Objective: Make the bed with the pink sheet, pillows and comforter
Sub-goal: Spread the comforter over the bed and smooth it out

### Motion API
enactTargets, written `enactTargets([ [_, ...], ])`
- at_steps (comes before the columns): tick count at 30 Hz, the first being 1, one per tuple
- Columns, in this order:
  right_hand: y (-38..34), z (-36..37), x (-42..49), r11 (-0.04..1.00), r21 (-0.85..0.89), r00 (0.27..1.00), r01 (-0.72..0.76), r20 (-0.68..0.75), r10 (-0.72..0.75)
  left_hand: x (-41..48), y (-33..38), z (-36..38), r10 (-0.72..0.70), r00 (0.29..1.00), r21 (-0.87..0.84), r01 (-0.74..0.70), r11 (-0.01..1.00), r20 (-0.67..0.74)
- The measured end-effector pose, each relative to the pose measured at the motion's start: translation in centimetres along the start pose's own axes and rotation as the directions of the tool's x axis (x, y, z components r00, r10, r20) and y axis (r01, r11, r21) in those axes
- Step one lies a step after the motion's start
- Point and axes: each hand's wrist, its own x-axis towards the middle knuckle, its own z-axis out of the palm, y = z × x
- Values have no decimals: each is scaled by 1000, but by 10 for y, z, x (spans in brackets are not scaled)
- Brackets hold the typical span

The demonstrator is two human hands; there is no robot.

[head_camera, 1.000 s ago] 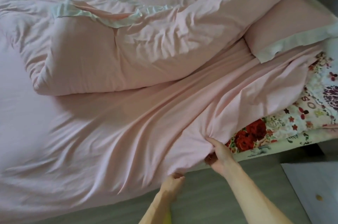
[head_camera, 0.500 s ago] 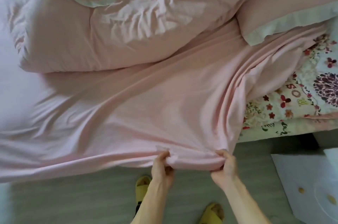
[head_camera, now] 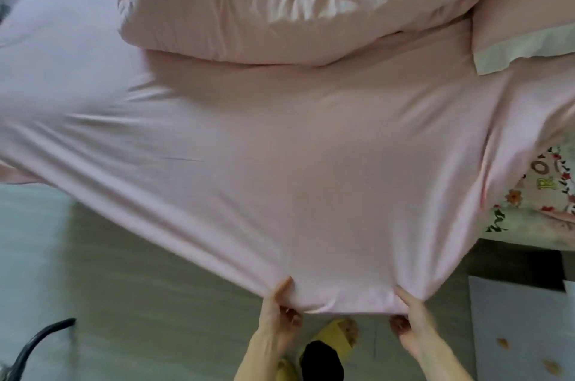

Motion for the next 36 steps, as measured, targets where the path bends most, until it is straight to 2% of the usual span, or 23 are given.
enactTargets([
  [2, 14, -8, 3, 999, -17, 998, 45, -35, -46, -5, -12, -11, -8, 998, 27, 10, 1000, -59],
  [4, 15, -5, 2, 997, 5, 997, 71, -18, -71, -7, -19, -22, -3, 997, -27, 1, 1000, -74],
  [8, 4, 0, -20, 978, 168, 980, 121, 134, -144, -6, -20, -42, 45, 997, -231, -30, 973, 59],
  [10, -3, -3, -27, 963, 219, 964, 154, 179, -195, -6, -24, -52, 57, 997, -193, -45, 980, 56],
  [12, 4, -15, -21, 977, 142, 969, 159, 166, -182, -6, -32, -63, 70, 997, -126, -67, 990, 24],
  [14, 21, -39, -12, 990, 36, 989, 133, 59, -135, -8, -44, -74, 71, 997, -95, -71, 993, -6],
  [17, 58, -87, -2, 990, -124, 971, 69, -222, -95, -14, -66, -95, 67, 996, -53, -70, 996, -54],
  [19, 82, -112, -1, 972, -235, 935, 29, -337, -109, -15, -77, -109, 94, 986, 51, -87, 995, -140],
  [20, 90, -120, -2, 961, -275, 929, 23, -349, -122, -16, -80, -115, 116, 974, 140, -89, 986, -192],
  [22, 96, -128, -3, 940, -342, 935, 14, -330, -134, -17, -82, -126, 171, 950, 296, -89, 951, -262],
  [24, 94, -132, -4, 931, -365, 949, -20, -300, -97, -16, -83, -133, 203, 941, 394, -83, 916, -272],
  [27, 84, -131, -5, 897, -442, 967, -19, -235, -95, -16, -83, -136, 167, 943, 478, -10, 878, -287],
  [30, 61, -123, -7, 842, -539, 985, 27, -131, -116, -21, -86, -117, 198, 933, 554, 2, 832, -300],
  [33, 22, -114, -7, 802, -582, 977, 131, -62, -204, -22, -90, -74, 224, 960, 659, -60, 750, -168],
  [36, -33, -106, -7, 776, -582, 955, 245, 9, -295, -28, -88, -3, 281, 959, 779, -200, 594, 33],
])
